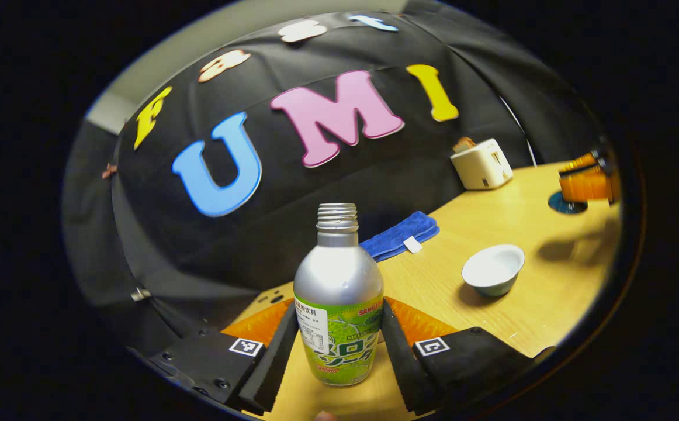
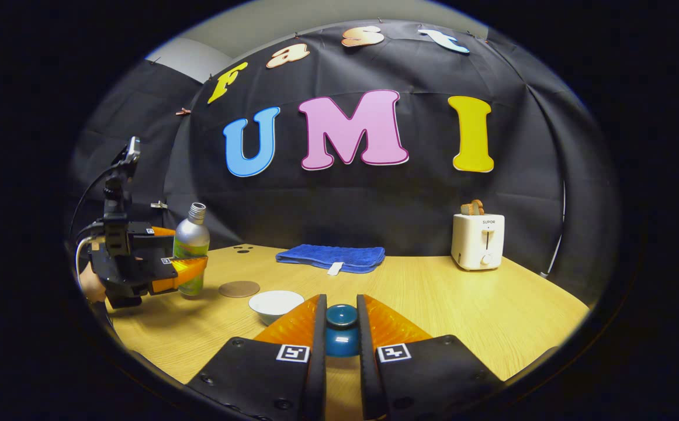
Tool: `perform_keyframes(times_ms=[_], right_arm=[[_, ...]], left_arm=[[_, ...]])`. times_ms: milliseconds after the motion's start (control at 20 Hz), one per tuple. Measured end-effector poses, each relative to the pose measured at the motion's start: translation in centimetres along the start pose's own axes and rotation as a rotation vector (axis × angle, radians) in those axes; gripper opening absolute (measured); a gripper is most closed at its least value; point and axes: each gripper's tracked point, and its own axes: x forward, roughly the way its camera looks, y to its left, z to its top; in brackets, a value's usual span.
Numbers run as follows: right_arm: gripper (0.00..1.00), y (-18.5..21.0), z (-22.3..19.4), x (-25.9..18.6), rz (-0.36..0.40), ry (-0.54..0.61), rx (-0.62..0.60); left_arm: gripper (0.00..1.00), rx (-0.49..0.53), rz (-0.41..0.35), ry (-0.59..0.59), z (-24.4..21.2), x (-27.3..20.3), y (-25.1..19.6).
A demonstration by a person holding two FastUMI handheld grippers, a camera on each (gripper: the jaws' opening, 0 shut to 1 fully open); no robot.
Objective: Open the teacup lid with one hand, grasp the water bottle and pour water into the teacup with the other hand; after pouring, place the water bottle on the coaster and then close the teacup lid.
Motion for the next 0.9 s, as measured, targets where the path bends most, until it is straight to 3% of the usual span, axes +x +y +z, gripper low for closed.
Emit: perform_keyframes(times_ms=[550, 900], right_arm=[[0.27, -1.9, 0.0, 0.0, -0.025, -0.001, 0.001], [0.28, -2.4, 0.1, 0.1, -0.029, -0.001, 0.003]], left_arm=[[0.79, 0.609, -0.090, 0.026, 0.8, 1.5, -4.7], [0.79, 0.853, -0.073, 0.028, 0.9, 2.5, -5.3]])
